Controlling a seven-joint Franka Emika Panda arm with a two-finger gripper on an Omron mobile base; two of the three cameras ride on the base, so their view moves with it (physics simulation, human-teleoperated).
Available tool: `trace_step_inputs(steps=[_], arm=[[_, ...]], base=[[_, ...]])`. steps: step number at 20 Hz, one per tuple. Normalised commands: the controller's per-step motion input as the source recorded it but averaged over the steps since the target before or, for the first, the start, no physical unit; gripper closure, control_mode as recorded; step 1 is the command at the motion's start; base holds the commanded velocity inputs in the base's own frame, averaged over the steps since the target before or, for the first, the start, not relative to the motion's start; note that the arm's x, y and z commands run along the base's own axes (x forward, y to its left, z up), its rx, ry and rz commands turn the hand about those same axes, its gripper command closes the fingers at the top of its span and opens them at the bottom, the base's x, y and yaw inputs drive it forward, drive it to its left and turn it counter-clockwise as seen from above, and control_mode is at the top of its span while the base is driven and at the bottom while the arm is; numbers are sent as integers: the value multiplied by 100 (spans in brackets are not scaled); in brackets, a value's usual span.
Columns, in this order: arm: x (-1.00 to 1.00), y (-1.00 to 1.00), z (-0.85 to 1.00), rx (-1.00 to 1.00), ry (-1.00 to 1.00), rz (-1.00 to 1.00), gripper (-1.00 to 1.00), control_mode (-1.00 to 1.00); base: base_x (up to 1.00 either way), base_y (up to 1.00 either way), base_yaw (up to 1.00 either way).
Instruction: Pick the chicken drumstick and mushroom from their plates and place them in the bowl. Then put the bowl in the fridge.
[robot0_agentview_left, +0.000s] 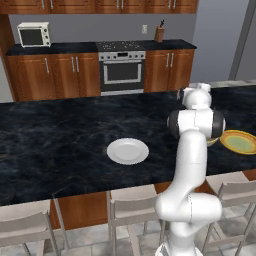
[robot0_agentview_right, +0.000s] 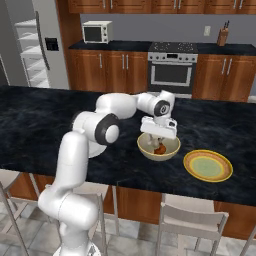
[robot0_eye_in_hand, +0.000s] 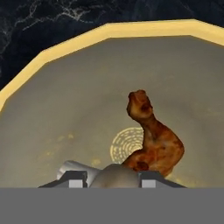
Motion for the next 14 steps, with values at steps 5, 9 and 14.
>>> trace_step_inputs(steps=[5,9,14], arm=[[0,0,-6,0,0,-2,-100,-100],[0,-1,-2,0,0,-2,-100,-100],[0,-5,3,0,0,0,-100,-100]], base=[[0,0,0],[0,0,0],[0,0,0]])
